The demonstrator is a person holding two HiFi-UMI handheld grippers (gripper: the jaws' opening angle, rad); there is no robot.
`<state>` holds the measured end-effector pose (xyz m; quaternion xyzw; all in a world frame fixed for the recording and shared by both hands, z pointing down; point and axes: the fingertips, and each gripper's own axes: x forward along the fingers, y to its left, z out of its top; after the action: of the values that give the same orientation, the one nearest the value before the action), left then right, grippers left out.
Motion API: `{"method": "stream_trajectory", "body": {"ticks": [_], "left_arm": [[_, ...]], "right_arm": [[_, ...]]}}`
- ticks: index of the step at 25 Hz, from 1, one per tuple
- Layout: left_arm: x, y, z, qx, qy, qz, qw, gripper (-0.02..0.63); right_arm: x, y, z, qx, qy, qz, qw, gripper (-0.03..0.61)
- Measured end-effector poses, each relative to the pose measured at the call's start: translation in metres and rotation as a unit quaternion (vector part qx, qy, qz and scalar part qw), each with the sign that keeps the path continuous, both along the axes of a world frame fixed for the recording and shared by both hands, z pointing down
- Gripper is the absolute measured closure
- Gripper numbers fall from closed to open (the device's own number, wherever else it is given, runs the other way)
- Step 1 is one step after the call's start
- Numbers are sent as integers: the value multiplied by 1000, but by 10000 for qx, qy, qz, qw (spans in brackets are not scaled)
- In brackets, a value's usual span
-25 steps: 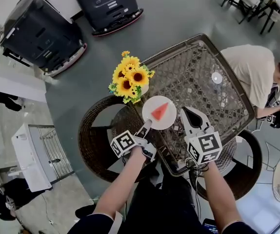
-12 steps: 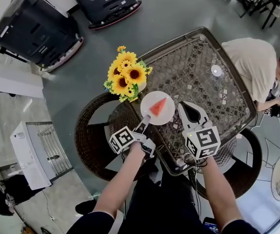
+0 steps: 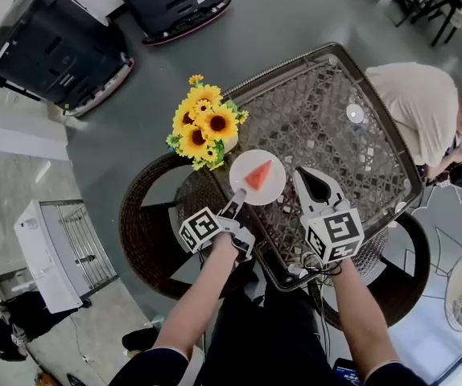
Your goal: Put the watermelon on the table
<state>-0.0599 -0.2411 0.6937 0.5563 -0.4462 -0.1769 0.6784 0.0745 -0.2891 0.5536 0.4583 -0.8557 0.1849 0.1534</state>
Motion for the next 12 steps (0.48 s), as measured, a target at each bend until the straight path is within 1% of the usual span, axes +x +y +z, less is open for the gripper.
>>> {"method": "stream_trajectory", "body": {"ticks": [7, 12], "left_arm": [[2, -2, 3, -29, -36, -4, 10000, 600], [2, -1, 8, -102, -29, -83, 9999, 600]], "right_arm": [[4, -2, 3, -32, 0, 9, 10000, 575], [4, -2, 5, -43, -14, 4, 10000, 575]]}}
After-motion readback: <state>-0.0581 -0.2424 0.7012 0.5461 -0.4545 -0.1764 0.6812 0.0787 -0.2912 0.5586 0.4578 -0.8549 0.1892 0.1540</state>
